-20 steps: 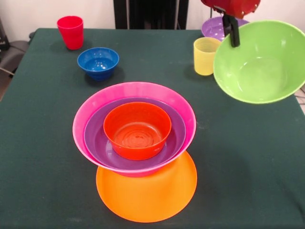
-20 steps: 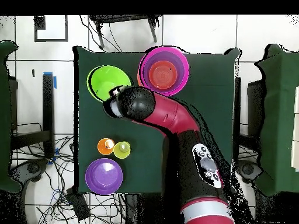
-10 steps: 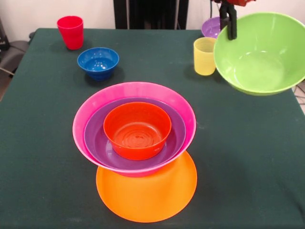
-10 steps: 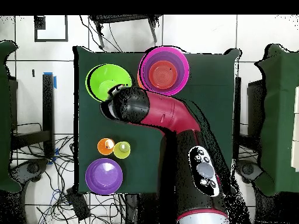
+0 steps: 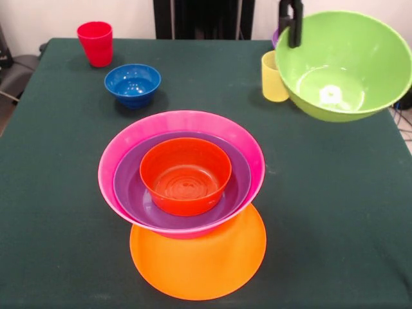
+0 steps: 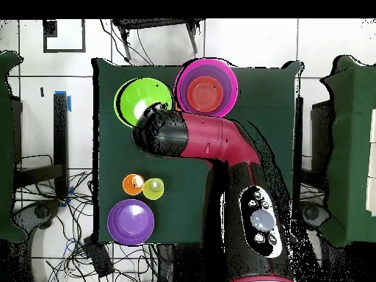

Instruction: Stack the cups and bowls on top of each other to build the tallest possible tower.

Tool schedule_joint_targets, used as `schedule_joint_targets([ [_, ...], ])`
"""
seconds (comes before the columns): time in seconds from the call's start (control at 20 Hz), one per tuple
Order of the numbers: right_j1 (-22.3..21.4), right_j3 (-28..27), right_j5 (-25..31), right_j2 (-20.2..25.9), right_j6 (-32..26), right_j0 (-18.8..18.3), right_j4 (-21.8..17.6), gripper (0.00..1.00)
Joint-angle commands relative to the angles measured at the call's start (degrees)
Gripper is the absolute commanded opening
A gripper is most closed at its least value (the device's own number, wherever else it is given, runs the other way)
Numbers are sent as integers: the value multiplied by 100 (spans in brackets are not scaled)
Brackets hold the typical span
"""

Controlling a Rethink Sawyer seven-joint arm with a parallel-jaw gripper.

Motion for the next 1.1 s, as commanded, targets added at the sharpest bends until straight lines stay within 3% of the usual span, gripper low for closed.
schedule_joint_targets([
  [0.05, 61, -92, -574, 393, -968, -408, -633, 0],
  [0.7, 361, 17, -778, 1078, -1129, -1200, -955, 0],
  [1.1, 438, 72, -957, 1359, -960, -1395, -1109, 0],
])
